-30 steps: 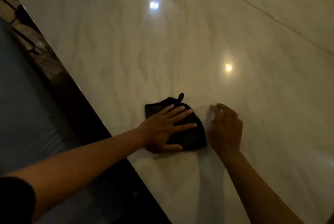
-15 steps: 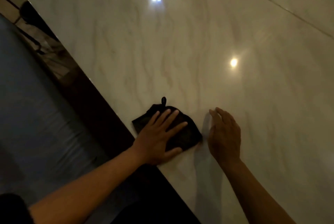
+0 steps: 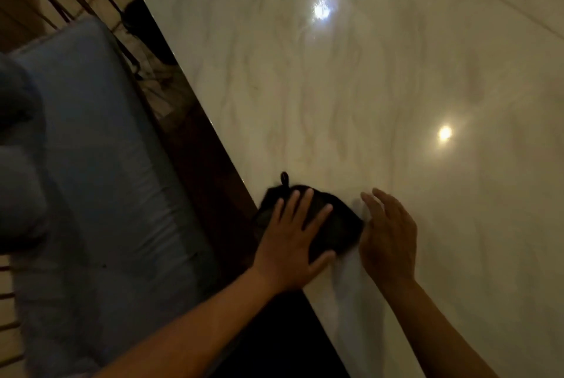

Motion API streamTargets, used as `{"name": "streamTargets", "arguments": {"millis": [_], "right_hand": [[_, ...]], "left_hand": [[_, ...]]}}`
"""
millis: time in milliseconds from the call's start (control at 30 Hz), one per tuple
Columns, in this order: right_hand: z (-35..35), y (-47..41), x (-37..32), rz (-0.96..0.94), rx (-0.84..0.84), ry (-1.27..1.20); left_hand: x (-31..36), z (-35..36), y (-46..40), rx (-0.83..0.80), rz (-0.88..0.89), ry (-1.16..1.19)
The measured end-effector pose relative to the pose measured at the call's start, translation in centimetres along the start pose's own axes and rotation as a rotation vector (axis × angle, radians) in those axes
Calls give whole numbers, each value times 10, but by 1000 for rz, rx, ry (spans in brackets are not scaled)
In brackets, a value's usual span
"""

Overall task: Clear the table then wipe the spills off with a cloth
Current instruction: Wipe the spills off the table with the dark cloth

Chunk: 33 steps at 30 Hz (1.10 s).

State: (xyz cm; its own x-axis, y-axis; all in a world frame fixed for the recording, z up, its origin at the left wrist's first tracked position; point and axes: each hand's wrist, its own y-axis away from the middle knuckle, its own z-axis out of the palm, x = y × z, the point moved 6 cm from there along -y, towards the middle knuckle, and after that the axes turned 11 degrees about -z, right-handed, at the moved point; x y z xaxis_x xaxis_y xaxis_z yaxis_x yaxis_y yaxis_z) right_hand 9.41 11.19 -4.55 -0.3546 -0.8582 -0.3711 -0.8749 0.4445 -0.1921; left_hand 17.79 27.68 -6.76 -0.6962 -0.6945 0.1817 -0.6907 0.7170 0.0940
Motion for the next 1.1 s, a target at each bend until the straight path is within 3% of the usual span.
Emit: {"name": "streamTargets", "arguments": {"millis": [100,167,333,400,467,633,700,767,833,933,1033,1100], "right_hand": [[5,-19,1,-2,40,-3],[12,-31,-7,-50,22,21],[41,-76,-34,-154,-93,59],[56,-102,-46,-166,-133,87],[69,-130,-61,-165,-151,100],[97,-213,-100,-134,-144,73],[106,-248,-112,-143,-146,77],[115,-276,-124,-155,-156,73],[122,-294,-134,-145,-148,64],[129,-307,-144,-64,-136,49],[132,-313,-148,3,-147,47],[134,-318,-150,-1,-155,46]], "left_hand": [[-19,-6,-16,-11,139,-71],[-52,-12,-48,-15,126,-85],[-185,-46,-163,-20,-208,-90],[-210,-54,-193,-26,-371,-55],[-202,-51,-196,2,-410,-34],[-177,-43,-148,31,8,5],[-200,-48,-170,-1,172,-34],[-243,-57,-213,-2,192,-59],[-301,-73,-266,-10,92,-79],[-378,-99,-339,-66,-194,-82],[-383,-100,-358,-53,-420,-38],[-353,-92,-336,-16,-360,-22]]}}
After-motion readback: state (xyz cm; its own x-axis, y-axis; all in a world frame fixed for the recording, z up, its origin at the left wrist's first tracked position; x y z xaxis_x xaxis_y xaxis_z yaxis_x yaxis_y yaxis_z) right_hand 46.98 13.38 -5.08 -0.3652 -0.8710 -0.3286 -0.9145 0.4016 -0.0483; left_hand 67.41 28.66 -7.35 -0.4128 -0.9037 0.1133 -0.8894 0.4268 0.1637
